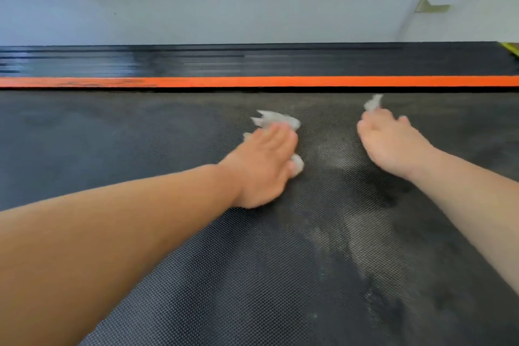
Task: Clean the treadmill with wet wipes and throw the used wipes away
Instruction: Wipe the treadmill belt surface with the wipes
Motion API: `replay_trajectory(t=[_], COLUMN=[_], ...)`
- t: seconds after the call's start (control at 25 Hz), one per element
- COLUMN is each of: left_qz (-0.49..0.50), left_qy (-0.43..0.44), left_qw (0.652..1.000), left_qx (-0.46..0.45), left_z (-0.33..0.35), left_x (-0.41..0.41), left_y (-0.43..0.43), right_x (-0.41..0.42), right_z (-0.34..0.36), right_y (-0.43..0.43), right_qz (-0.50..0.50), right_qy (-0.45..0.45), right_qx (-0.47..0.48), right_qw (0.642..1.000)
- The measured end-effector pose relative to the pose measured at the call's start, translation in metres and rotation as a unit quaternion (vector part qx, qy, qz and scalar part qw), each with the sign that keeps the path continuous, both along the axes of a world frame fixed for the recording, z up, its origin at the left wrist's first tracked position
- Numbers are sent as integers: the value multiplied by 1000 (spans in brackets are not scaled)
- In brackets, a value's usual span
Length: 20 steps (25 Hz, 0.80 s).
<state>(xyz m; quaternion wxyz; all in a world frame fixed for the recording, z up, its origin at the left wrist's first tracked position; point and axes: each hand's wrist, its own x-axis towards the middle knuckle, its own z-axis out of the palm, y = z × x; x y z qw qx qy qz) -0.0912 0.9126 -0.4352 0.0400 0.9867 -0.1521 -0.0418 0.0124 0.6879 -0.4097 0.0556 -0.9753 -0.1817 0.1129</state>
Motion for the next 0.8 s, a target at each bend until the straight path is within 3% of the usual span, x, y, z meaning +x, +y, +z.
replay_trajectory(t=[0.08, 0.12, 0.2, 0.24, 0.32, 0.4, 0.48, 0.64, 0.72, 0.8], left_qz=[-63, -28, 129, 179, 149, 47, 20, 197, 162, 76], left_qy=[35, 57, 93, 98, 78, 78, 98, 122, 115, 123], left_qw=[997, 998, 987, 979, 986, 996, 995, 972, 979, 989], left_qx=[17, 20, 9, 5, 10, 14, 14, -27, -36, -22], left_z=[3, 5, 7, 9, 4, 3, 8, 12, 10, 13], left_x=[-13, -11, -8, -11, -29, -64, -81, -78, -109, -152], left_y=[-12, -11, -8, -13, -44, -82, -94, -101, -128, -145], right_x=[-21, -30, -43, -41, -28, -27, -43, -110, -112, -96], right_z=[2, 4, 4, 1, -7, -5, -2, 6, 3, 6], right_y=[9, 11, 5, -3, -24, -42, -49, -47, -61, -85], right_qz=[138, 155, 191, 181, 96, 4, 59, 298, 309, 220], right_qy=[15, 53, 94, 69, 6, -28, -15, 102, 71, 26], right_qx=[76, 112, 69, 33, -40, -91, -44, 81, 72, -13], right_qw=[987, 980, 975, 980, 995, 995, 997, 946, 946, 975])
